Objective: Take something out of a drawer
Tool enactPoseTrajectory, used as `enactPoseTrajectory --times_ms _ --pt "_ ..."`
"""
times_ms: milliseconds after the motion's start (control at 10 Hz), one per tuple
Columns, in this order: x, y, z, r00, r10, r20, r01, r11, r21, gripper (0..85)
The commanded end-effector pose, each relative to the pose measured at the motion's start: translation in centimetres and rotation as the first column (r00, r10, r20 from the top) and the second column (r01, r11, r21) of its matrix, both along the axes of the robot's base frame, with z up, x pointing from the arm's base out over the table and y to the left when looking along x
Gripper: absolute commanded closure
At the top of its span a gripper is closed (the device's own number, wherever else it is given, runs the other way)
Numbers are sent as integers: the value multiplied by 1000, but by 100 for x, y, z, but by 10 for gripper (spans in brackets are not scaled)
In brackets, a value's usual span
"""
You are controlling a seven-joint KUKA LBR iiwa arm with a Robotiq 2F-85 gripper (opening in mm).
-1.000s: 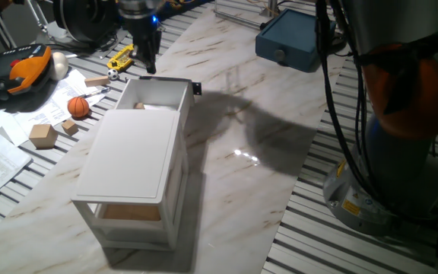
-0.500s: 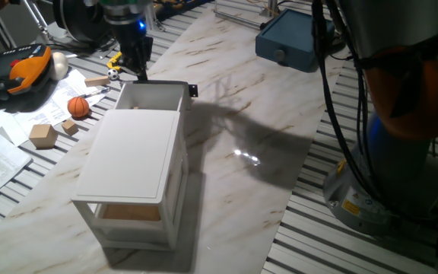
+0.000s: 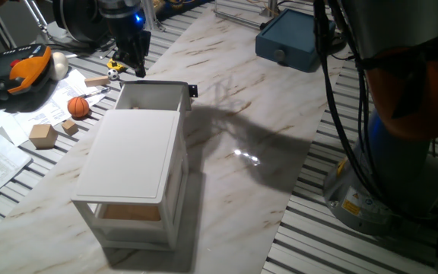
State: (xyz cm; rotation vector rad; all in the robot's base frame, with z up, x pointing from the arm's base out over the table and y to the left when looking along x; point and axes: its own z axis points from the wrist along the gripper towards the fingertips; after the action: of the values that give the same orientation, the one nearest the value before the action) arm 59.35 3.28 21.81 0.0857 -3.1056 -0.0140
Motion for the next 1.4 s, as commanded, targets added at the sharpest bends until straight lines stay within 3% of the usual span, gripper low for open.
enactPoseTrajectory --times_ms 0,400,600,700,1000,1300 --pt "-3 -31 16 1000 5 0 -5 1000 0 850" --pt "-36 -54 79 999 33 0 -33 999 -16 850" --pt "-32 -71 79 997 63 33 -62 997 -46 850" --pt "-30 -71 83 997 70 37 -68 996 -50 850" --pt "-26 -95 90 995 86 40 -85 995 -44 850" --pt "-3 -129 104 995 97 27 -97 995 -20 850"
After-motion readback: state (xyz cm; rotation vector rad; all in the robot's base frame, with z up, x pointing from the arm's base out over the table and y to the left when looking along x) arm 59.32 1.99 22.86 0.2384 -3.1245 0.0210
